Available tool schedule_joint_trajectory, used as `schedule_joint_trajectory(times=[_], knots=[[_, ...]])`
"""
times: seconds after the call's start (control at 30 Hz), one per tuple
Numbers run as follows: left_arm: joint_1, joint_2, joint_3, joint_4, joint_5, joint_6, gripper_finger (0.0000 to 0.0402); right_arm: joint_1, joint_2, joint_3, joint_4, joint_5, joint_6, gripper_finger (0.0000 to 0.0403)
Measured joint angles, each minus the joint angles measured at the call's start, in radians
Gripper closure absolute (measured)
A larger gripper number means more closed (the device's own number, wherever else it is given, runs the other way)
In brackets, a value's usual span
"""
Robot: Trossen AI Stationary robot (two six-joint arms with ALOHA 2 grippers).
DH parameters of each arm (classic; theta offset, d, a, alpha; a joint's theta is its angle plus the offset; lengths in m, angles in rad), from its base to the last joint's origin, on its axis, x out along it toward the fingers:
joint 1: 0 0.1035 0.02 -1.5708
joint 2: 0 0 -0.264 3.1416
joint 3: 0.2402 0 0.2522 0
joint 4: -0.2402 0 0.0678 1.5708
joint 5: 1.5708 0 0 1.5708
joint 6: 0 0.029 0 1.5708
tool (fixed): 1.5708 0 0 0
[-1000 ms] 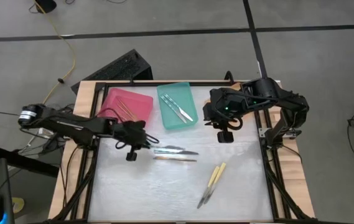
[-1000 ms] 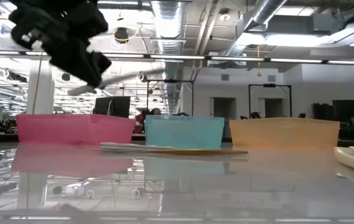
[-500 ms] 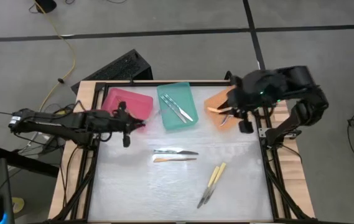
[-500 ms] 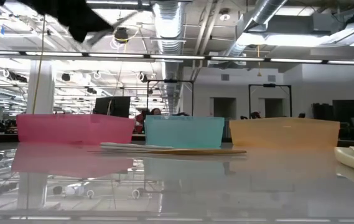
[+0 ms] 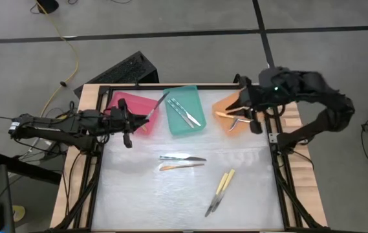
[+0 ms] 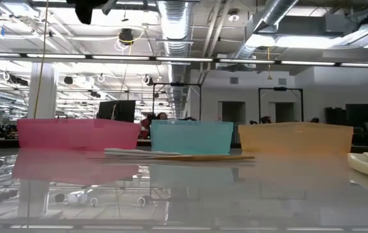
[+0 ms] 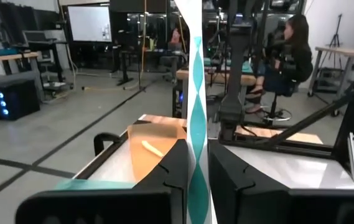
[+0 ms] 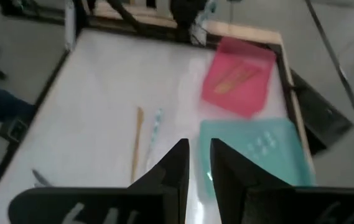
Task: Sort silverware by color (type)
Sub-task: Put the white and blue knife into the green bin
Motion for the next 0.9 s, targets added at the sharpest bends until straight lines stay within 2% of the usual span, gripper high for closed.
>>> schedule_joint_trajectory(times=[0.1,0.23,0.4,0.47,0.63,0.77,0.9], knots=[[0.000,-0.001,0.000,0.015,0.000,0.000,0.0378,-0.027,-0.101,-0.269,0.296,-0.050,0.037,0.0322],[0.000,0.000,0.000,0.058,0.000,0.000,0.0377,-0.046,-0.177,-0.581,0.732,-0.062,0.125,0.0322],[0.000,0.000,0.000,0.121,-0.012,0.026,0.0376,-0.059,-0.141,-0.822,1.222,-0.064,0.229,0.0322],[0.000,0.008,0.000,0.162,-0.023,0.044,0.0376,-0.061,-0.095,-0.860,1.372,-0.064,0.268,0.0321],[0.000,0.058,0.000,0.249,-0.031,0.068,0.0376,-0.086,0.043,-0.844,1.538,-0.064,0.376,0.0298],[0.000,0.120,0.000,0.287,-0.023,0.073,0.0375,-0.080,0.143,-0.800,1.610,-0.063,0.381,0.0244],[0.000,0.163,0.000,0.315,-0.020,0.063,0.0375,-0.074,0.205,-0.737,1.606,-0.064,0.381,0.0174]])
